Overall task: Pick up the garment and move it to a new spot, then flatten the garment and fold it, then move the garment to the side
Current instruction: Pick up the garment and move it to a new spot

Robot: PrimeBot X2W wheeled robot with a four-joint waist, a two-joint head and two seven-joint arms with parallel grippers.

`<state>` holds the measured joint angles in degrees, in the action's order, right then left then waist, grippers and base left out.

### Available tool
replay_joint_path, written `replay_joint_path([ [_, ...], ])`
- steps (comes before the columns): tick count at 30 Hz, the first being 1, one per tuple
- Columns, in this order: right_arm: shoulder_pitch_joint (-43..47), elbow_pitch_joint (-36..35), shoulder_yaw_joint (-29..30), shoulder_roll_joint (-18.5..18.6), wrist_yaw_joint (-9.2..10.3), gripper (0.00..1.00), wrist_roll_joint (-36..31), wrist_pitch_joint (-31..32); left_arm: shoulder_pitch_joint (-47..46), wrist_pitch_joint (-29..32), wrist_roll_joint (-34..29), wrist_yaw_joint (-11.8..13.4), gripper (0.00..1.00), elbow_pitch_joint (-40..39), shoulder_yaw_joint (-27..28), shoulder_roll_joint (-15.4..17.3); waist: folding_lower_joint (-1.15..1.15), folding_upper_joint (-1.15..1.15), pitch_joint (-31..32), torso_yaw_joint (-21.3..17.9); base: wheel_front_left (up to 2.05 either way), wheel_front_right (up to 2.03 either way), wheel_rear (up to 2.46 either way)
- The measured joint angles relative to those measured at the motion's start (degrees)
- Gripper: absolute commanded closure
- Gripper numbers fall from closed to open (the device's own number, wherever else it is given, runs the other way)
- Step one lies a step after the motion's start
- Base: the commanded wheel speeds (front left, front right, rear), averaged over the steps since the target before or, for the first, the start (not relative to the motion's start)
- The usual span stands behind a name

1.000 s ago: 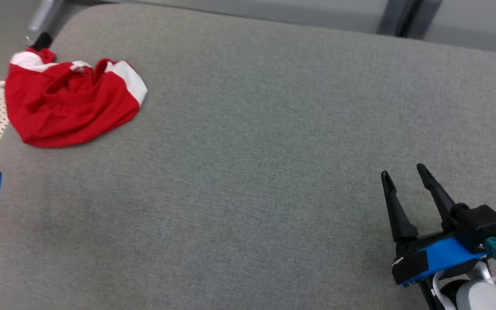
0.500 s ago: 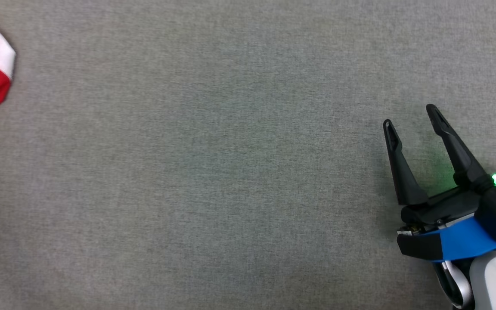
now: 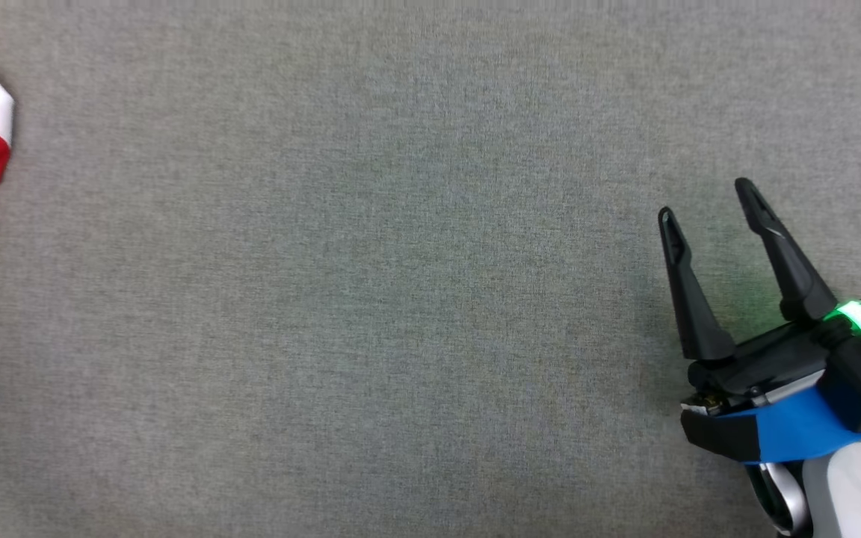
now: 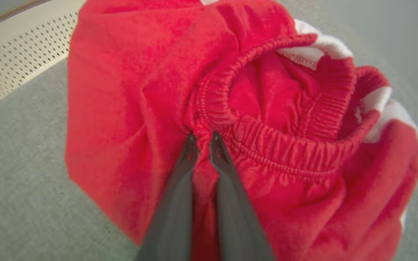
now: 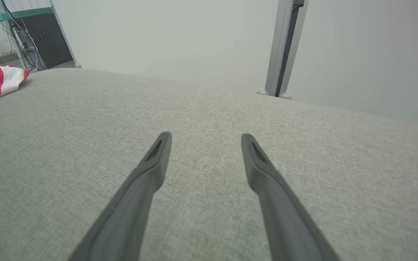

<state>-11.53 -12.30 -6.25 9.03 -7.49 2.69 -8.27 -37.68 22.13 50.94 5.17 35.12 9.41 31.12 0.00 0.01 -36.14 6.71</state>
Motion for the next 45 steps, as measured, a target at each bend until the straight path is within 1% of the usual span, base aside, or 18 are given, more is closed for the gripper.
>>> replay_joint_path([
  [2, -0.1, 1.4, -0.4, -0.5, 0.01, 0.0, 0.4, -0.3, 0.0, -0.9, -0.4, -1.1, 1.0, 0.1, -0.2, 0.5, 0.0, 0.0, 1.7, 0.2, 0.0, 0.0, 0.0],
  [7, 0.2, 5.1, -0.6, -2.2, 0.01, 0.0, 1.7, -1.1, -0.3, -2.6, -2.8, -3.0, 1.0, -1.8, -1.2, 4.1, -0.02, -0.02, 7.5, 0.7, 0.0, 0.0, 0.0],
  [10, 0.8, 7.8, -0.6, -3.2, 0.01, 0.0, 2.6, -2.3, -1.1, -2.5, -6.5, -4.1, 1.0, -4.4, -4.5, 6.4, -0.01, -0.02, 11.6, 0.7, 0.0, 0.0, 0.0],
  [15, 3.3, 12.2, -0.5, -5.0, 0.0, 0.0, 4.0, -3.9, -2.9, 0.3, -9.7, -5.8, 1.0, -10.0, -9.7, 7.2, -0.03, -0.03, 18.6, -0.3, 0.0, 0.0, 0.0],
  [17, 4.0, 13.6, -0.4, -5.3, 0.0, 0.0, 4.5, -4.3, -4.3, 1.6, -11.5, -6.6, 1.0, -13.3, -12.7, 7.0, -0.02, -0.03, 21.2, -1.2, 0.0, 0.0, 0.0],
  [19, 4.5, 14.5, -0.6, -5.6, 0.0, 0.0, 4.5, -4.5, -4.9, 3.5, -12.7, -7.0, 1.0, -16.5, -15.7, 5.8, -0.02, -0.04, 23.5, -2.2, 0.0, 0.0, 0.0],
  [21, 4.8, 15.1, -0.8, -5.8, 0.0, 0.0, 4.6, -4.6, -5.2, 5.5, -13.3, -7.0, 1.0, -20.5, -18.4, 3.8, -0.03, -0.04, 25.4, -3.6, 0.0, 0.0, 0.0],
  [25, 5.3, 15.6, -1.1, -6.0, 0.01, 0.0, 5.1, -5.0, -5.4, 8.4, -12.3, -7.6, 1.0, -26.9, -23.2, -1.3, -0.01, -0.03, 28.5, -6.8, 0.0, 0.0, 0.0],
  [28, 6.0, 15.6, -1.4, -6.1, 0.0, 0.0, 5.1, -4.4, -5.1, 9.7, -11.6, -8.2, 1.0, -31.0, -26.3, -4.2, -0.02, -0.04, 29.8, -9.7, 0.0, 0.0, 0.0],
  [31, 5.8, 15.1, -1.4, -6.1, 0.0, 0.0, 4.9, -3.9, -3.4, 10.2, -11.0, -8.7, 1.0, -33.4, -29.2, -6.8, -0.01, -0.02, 30.3, -13.0, 0.0, 0.0, 0.0],
  [35, 5.7, 14.2, -1.4, -6.1, 0.0, 0.0, 4.9, -3.4, 0.3, 10.4, -10.1, -8.8, 1.0, -34.0, -32.1, -9.4, -0.01, -0.02, 30.7, -16.8, 0.0, 0.0, 0.0],
  [38, 5.7, 14.0, -1.7, -6.1, 0.0, 0.0, 5.0, -3.0, 3.2, 9.6, -9.5, -9.2, 1.0, -33.2, -33.6, -10.5, 0.0, -0.02, 30.6, -19.4, 0.0, 0.0, 0.0],
  [41, 5.6, 13.7, -1.7, -6.1, 0.01, 0.0, 5.1, -2.9, 6.7, 8.4, -9.1, -9.4, 1.0, -30.5, -34.5, -10.9, 0.0, -0.01, 30.6, -21.3, 0.0, 0.0, 0.0],
  [45, 5.6, 13.6, -1.9, -6.1, 0.01, 0.0, 5.3, -2.8, 10.6, 4.7, -8.1, -9.7, 1.0, -25.7, -34.9, -13.0, -0.01, -0.02, 30.8, -22.5, 0.0, 0.0, 0.0],
])
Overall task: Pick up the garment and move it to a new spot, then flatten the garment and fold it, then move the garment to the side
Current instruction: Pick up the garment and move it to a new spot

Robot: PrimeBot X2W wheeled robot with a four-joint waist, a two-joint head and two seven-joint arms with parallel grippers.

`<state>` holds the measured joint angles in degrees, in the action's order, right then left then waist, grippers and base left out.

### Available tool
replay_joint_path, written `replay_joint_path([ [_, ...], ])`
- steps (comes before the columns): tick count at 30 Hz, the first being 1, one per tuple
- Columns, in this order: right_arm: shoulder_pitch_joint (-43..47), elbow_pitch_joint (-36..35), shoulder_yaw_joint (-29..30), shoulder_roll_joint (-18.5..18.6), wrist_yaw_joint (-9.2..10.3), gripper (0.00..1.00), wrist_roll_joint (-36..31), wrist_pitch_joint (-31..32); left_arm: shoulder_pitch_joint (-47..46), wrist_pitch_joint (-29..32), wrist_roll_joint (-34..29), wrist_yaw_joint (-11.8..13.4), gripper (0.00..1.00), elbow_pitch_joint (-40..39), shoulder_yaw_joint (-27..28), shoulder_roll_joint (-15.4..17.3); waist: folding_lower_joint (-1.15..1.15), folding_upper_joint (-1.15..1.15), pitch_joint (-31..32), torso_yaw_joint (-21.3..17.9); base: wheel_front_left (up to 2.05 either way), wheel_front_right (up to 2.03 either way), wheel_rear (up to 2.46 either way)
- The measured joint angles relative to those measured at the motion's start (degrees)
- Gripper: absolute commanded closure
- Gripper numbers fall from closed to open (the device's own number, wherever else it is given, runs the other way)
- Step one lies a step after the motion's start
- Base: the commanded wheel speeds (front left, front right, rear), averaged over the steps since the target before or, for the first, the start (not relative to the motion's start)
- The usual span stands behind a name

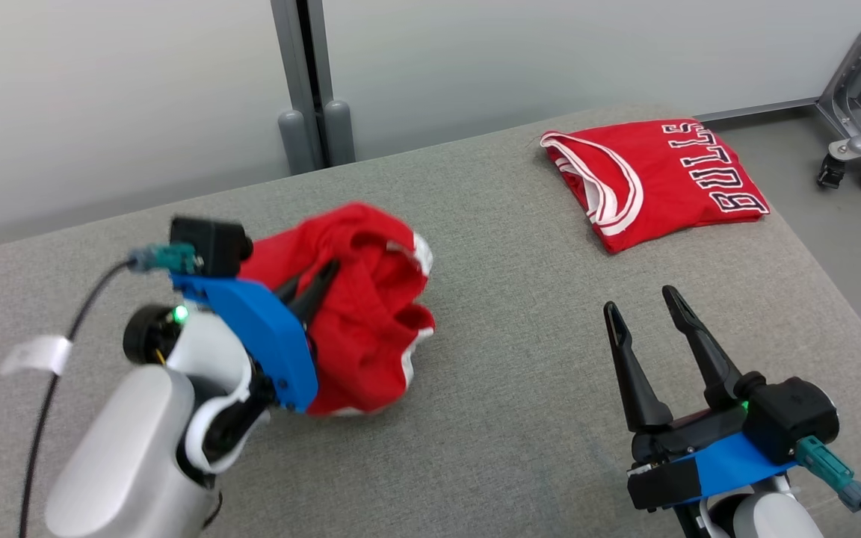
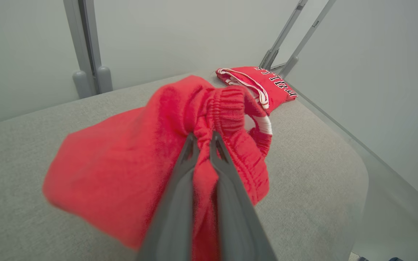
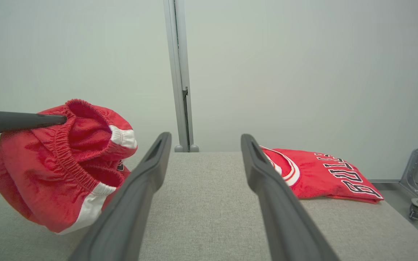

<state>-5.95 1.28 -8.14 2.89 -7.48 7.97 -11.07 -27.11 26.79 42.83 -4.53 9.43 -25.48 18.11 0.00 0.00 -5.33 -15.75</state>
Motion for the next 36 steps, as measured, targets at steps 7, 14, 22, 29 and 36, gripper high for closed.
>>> replay_joint_path([
  [7, 0.0, -0.4, 0.0, 0.0, -0.01, 0.0, 0.0, 0.2, 4.2, -6.8, -2.5, 0.1, 0.0, 9.0, -1.9, -2.0, 0.0, 0.0, 0.4, 0.6, 0.0, 0.0, 0.0],
  [14, 0.9, -1.2, 2.6, 0.0, -0.01, 0.0, -1.0, 0.9, 5.6, -13.4, -2.5, 0.2, 0.0, 12.2, -1.2, -4.2, 0.0, 0.0, 2.1, 4.7, 0.0, 0.0, 0.0],
  [22, 3.6, -2.4, 5.8, 0.0, 0.0, 0.0, -1.7, 1.6, 10.3, -26.1, -2.1, 2.4, 0.0, 8.8, 3.6, -5.0, 0.0, 0.0, 4.9, 9.3, 0.0, 0.0, 0.0],
  [29, 5.2, -2.7, 8.3, 0.0, 0.0, 0.0, -1.5, 1.9, 15.6, -36.9, -4.5, 4.8, 0.0, 5.3, 6.3, -4.7, 0.0, 0.0, 5.8, 12.9, 0.0, 0.0, 0.0],
  [36, 6.2, -1.2, 9.6, 0.0, -0.01, 0.0, -1.2, 1.8, 21.7, -41.3, -9.1, 4.8, 0.0, 3.1, 7.3, -3.5, 0.0, 0.0, 6.6, 14.9, 0.0, 0.0, 0.0],
])
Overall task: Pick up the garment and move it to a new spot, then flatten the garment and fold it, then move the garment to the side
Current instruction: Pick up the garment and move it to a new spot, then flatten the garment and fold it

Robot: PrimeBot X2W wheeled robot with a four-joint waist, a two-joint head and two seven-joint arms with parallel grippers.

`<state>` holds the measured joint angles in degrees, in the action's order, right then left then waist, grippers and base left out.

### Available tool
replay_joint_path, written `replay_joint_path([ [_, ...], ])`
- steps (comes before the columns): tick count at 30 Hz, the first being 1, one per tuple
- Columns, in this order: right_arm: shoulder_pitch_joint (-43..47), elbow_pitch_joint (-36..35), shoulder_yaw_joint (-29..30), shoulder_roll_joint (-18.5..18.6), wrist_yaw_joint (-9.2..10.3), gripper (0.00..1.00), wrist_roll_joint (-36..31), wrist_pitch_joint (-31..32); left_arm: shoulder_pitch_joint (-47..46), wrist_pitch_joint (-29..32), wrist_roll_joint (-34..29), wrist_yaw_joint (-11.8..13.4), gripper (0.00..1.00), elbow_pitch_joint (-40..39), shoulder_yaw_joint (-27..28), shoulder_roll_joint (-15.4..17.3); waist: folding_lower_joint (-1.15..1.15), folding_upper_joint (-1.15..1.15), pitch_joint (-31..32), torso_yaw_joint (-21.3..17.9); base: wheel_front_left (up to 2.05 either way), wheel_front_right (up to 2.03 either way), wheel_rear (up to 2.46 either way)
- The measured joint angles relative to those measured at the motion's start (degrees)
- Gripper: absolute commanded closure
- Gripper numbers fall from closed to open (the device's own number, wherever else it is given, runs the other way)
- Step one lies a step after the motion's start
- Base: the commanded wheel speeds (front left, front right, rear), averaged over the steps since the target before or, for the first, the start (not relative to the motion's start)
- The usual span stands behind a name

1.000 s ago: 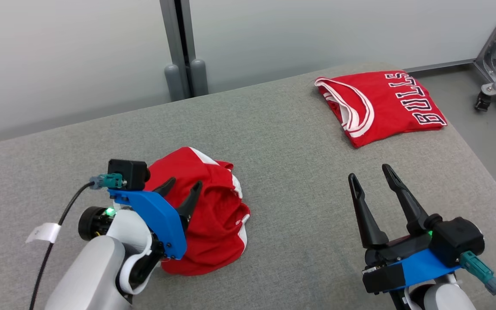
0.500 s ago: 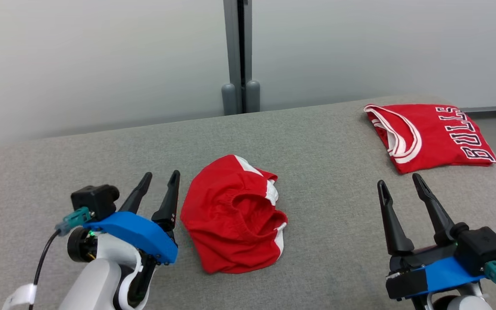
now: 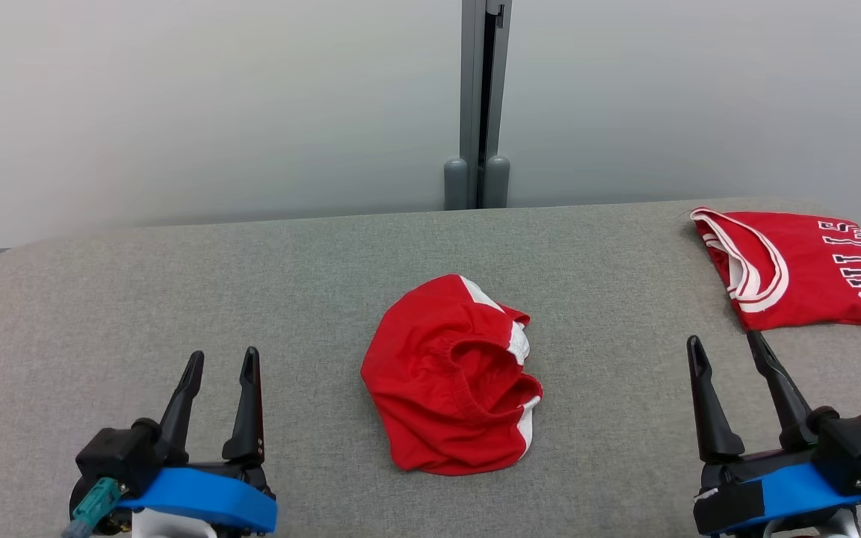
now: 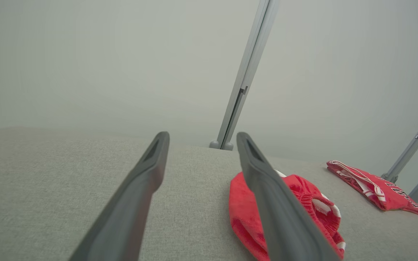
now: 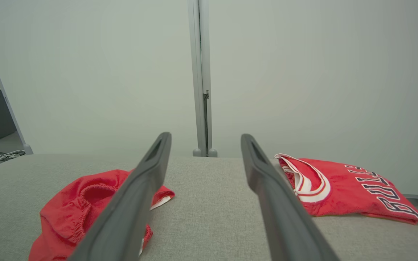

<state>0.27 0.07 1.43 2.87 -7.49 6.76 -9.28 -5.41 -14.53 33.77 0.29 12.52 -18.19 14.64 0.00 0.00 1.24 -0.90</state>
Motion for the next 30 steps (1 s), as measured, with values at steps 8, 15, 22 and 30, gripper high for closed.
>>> replay_joint_path([
  [8, 0.3, 2.0, -0.4, 0.0, 0.01, 0.0, 1.0, -0.4, 5.4, -0.5, -7.2, -0.3, 0.0, -5.8, 5.0, -0.9, 0.0, 0.0, 0.6, 0.8, 0.0, 0.0, 0.0],
  [15, 0.9, 2.6, -0.6, 0.0, 0.01, 0.0, 1.4, -0.4, 11.2, -0.5, -12.3, -2.9, 0.0, -5.7, 9.9, -3.7, 0.0, 0.0, 1.0, 1.4, 0.0, 0.0, 0.0],
  [22, 1.2, 2.5, -0.2, 0.0, 0.0, 0.0, 1.4, 0.3, 12.0, -0.5, -15.2, -3.3, 0.0, -1.9, 10.3, -4.5, 0.0, 0.0, 1.3, 2.3, 0.0, 0.0, 0.0],
  [30, 1.8, 2.6, -0.4, 0.0, 0.0, 0.0, 1.5, 0.9, 11.1, -0.5, -15.7, -3.4, 0.0, -1.6, 11.4, -4.9, 0.01, 0.0, 1.3, 2.7, 0.0, 0.0, 0.0],
])
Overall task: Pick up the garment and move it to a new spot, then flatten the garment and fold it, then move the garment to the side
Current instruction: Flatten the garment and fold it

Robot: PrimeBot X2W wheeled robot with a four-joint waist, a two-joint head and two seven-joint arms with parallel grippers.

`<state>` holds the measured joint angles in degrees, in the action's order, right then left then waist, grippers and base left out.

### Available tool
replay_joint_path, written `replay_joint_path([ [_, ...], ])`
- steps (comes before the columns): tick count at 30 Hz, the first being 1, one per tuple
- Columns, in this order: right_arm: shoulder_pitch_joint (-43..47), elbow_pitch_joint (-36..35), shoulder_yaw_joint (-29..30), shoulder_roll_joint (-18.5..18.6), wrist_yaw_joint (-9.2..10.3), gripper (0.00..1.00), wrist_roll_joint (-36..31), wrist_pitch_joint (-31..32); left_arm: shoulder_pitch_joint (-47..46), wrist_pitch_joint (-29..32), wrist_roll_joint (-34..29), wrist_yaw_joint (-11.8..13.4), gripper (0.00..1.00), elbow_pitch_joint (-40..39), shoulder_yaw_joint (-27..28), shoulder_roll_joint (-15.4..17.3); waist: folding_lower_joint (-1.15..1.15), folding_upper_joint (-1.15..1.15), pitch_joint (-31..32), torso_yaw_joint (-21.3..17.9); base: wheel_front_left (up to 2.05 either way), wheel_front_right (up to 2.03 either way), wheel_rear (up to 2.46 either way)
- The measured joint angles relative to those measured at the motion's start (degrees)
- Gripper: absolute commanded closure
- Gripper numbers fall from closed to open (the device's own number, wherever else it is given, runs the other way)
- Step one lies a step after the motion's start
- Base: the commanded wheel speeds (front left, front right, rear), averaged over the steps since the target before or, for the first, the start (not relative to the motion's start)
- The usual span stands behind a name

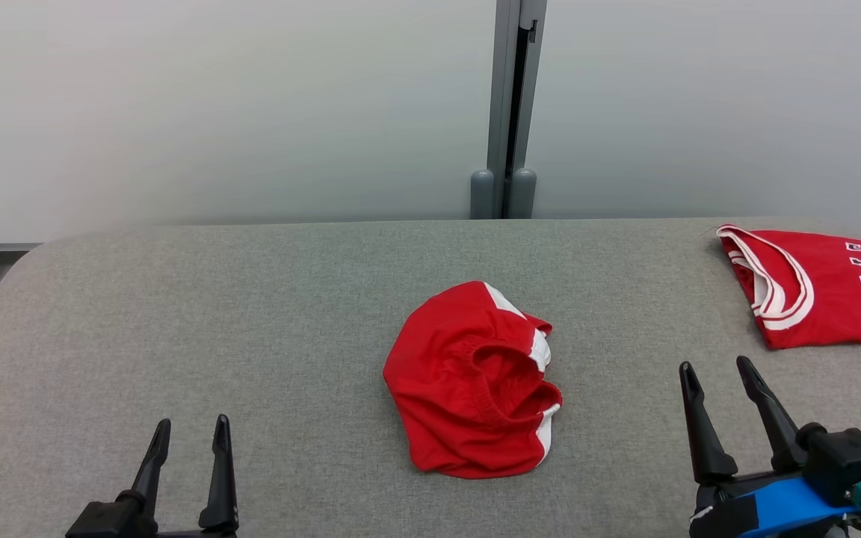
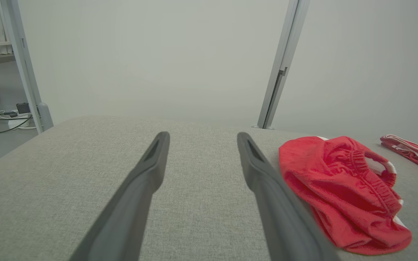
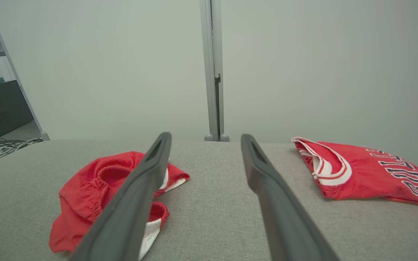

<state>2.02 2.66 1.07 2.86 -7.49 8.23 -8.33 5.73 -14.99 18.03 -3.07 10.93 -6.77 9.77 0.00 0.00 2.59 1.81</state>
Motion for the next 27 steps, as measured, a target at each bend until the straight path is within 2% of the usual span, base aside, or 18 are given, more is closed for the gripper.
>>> replay_joint_path([
  [18, 0.0, 0.7, -0.8, 0.0, 0.0, 0.0, 0.6, -0.1, -0.3, 0.2, 0.0, 0.3, 0.0, 0.3, -0.8, -0.1, 0.0, 0.0, -0.8, -0.8, 0.0, 0.0, 0.0],
  [23, -0.1, 0.7, -1.4, 0.0, 0.0, 0.0, 0.6, -0.2, -2.8, 3.4, -1.2, 0.5, 0.0, 0.0, -3.1, 0.0, 0.0, 0.0, -1.6, -1.5, 0.0, 0.0, 0.0],
  [27, -0.4, 0.8, -2.2, 0.0, 0.0, 0.0, 0.6, -0.2, -8.6, 6.8, -1.6, -1.1, 0.0, 1.2, -6.3, -0.7, 0.0, 0.0, -2.5, -2.6, 0.0, 0.0, 0.0],
])
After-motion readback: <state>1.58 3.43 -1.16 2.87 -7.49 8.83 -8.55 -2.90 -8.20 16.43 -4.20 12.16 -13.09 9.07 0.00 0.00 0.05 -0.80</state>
